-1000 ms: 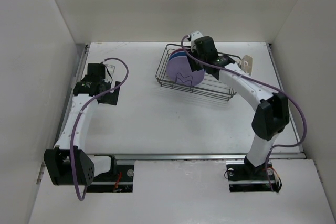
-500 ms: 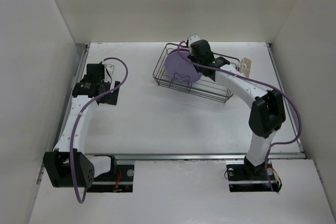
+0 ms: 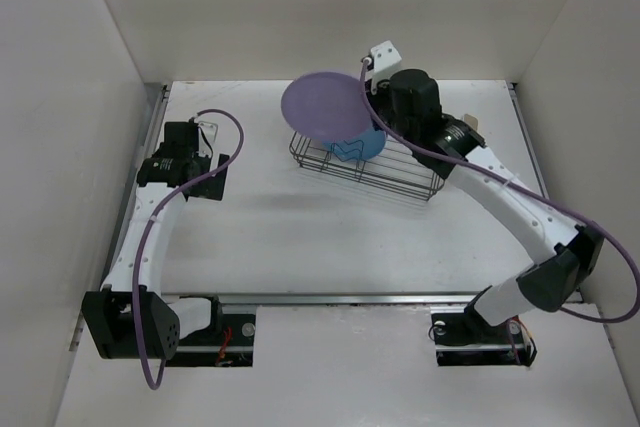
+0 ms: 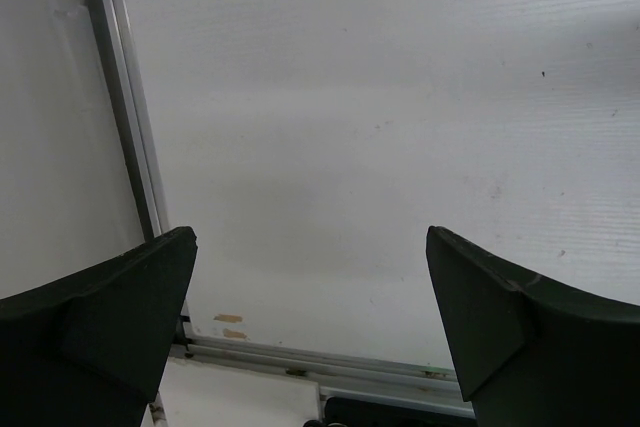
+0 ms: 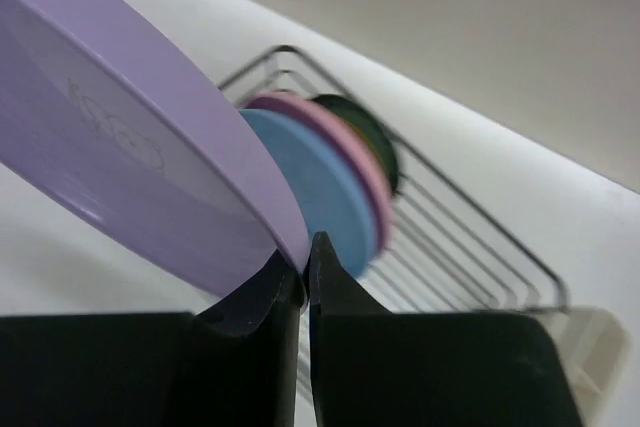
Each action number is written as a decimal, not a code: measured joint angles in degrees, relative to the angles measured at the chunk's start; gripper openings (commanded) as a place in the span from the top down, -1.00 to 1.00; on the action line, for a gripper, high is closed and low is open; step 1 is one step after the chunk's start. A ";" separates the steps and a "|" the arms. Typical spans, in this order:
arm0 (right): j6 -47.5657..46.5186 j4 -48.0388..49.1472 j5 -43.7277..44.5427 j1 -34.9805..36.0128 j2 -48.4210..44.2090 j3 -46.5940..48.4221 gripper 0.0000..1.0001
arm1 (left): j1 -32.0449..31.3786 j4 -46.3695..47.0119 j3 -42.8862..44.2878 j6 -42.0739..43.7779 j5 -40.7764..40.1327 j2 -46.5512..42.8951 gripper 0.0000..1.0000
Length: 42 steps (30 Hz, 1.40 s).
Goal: Unload the plates from the dish rack
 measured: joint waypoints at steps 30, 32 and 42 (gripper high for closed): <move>17.33 -7.32 -28.85 6.84 23.34 -1.46 -0.17 | 0.00 -8.35 10.78 -5.42 16.11 4.81 -0.90; 17.29 -7.19 -24.92 6.64 18.58 -1.40 -0.17 | 0.00 -8.61 10.78 -5.27 16.83 4.81 -0.90; 16.68 -6.38 -5.95 -4.59 14.38 5.62 0.12 | -0.20 -8.15 10.75 -4.28 19.43 5.09 -0.90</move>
